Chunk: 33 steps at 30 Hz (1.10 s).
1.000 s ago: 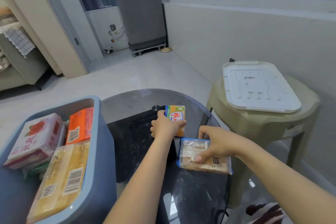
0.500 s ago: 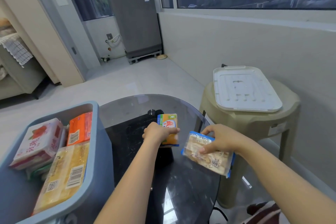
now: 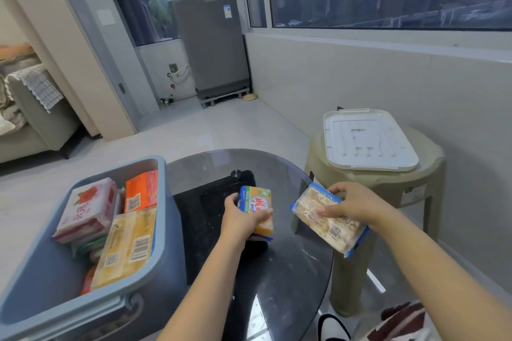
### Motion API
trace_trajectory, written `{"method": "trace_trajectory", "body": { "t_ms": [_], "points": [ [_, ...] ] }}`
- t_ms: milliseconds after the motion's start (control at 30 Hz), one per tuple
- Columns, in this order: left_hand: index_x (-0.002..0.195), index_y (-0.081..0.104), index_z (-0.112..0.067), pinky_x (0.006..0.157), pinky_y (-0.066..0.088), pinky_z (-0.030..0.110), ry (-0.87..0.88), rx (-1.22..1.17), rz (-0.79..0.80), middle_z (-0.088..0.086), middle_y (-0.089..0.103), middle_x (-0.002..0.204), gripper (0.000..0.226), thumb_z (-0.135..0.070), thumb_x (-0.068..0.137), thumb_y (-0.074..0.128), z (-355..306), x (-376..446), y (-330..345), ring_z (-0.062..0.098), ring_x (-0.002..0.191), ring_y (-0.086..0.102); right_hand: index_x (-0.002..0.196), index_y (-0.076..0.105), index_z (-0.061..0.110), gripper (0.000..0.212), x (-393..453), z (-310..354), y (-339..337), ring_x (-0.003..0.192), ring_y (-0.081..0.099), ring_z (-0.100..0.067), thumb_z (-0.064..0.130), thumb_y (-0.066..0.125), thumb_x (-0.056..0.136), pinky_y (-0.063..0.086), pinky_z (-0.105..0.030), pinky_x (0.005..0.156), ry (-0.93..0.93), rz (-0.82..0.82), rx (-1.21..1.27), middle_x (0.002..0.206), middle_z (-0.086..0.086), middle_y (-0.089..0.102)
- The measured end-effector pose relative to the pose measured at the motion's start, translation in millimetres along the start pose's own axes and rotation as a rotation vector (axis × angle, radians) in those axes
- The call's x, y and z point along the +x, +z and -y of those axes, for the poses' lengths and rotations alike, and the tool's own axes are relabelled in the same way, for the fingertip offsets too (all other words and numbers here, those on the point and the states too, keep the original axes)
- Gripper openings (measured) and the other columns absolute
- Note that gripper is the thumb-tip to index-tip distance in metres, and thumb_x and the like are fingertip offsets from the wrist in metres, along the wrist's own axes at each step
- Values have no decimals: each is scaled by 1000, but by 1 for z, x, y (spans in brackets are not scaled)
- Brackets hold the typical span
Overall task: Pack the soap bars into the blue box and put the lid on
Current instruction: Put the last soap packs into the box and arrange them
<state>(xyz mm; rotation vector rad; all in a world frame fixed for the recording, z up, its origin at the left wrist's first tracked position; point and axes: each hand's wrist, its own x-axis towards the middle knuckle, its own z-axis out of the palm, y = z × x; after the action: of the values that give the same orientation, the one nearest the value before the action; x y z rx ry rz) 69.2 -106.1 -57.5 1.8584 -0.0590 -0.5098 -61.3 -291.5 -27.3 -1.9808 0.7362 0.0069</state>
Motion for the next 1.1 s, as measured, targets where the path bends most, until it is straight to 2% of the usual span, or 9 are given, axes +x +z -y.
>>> {"method": "trace_trajectory", "body": {
  "t_ms": [100, 233, 333, 433, 533, 667, 833, 967, 1100],
  "points": [
    [141, 35, -18, 59, 51, 25, 3, -203, -30, 1, 56, 116, 78, -21, 76, 78, 1, -24, -7, 20, 98, 61, 112, 58, 19, 50, -5, 7, 3, 83, 69, -19, 29, 80, 69, 57, -35, 74, -6, 2, 64, 99, -3, 70],
    [134, 46, -18, 70, 60, 33, 73, -382, -31, 4, 66, 115, 65, -27, 78, 75, -10, -59, -23, 20, 94, 68, 113, 60, 19, 50, -15, 22, 9, 81, 71, -24, 29, 81, 69, 57, -38, 72, -58, -4, 189, 96, -6, 72],
    [126, 53, -18, 55, 58, 28, 97, -489, -4, 6, 69, 110, 45, -29, 85, 67, -31, -89, -43, 19, 86, 70, 112, 60, 20, 49, -24, 39, 16, 79, 72, -25, 31, 80, 68, 57, -38, 68, -102, -2, 303, 94, -7, 73],
    [124, 55, -18, 58, 59, 29, 147, -518, 35, 7, 71, 108, 38, -29, 88, 63, -49, -114, -71, 20, 85, 71, 111, 61, 21, 43, -35, 61, 29, 72, 71, -24, 30, 77, 72, 57, -35, 60, -149, 36, 416, 90, -9, 74],
    [126, 54, -20, 59, 58, 29, 226, -491, 13, 5, 72, 104, 41, -28, 86, 63, -59, -130, -106, 15, 76, 73, 114, 61, 19, 42, -45, 85, 48, 65, 70, -22, 26, 74, 75, 56, -32, 55, -177, 132, 532, 86, -10, 75],
    [133, 48, -24, 65, 56, 37, 266, -414, -93, 5, 69, 111, 49, -27, 86, 62, -57, -137, -156, 21, 85, 71, 108, 62, 14, 28, -55, 115, 76, 57, 70, -15, 21, 68, 81, 57, -27, 49, -212, 252, 629, 76, -5, 75],
    [123, 50, -31, 47, 56, 26, 265, -251, -203, 3, 72, 91, 35, -22, 91, 59, -45, -143, -214, 14, 59, 72, 105, 63, 13, 40, -65, 141, 106, 63, 71, -17, 27, 71, 69, 55, -26, 48, -255, 343, 645, 83, -7, 75],
    [119, 45, -47, 57, 54, 20, 238, 26, -210, 1, 70, 100, 41, -22, 90, 60, -35, -140, -244, 8, 66, 68, 108, 62, 13, 52, -68, 155, 129, 64, 72, -19, 31, 72, 60, 56, -28, 48, -266, 364, 627, 88, -10, 75],
    [137, 44, -35, 66, 55, 21, 150, 143, -166, 2, 63, 114, 50, -28, 90, 60, -29, -130, -257, 12, 77, 69, 110, 61, 17, 50, -68, 170, 147, 71, 73, -23, 30, 74, 64, 59, -32, 54, -288, 351, 574, 88, -8, 77]
  ]
}}
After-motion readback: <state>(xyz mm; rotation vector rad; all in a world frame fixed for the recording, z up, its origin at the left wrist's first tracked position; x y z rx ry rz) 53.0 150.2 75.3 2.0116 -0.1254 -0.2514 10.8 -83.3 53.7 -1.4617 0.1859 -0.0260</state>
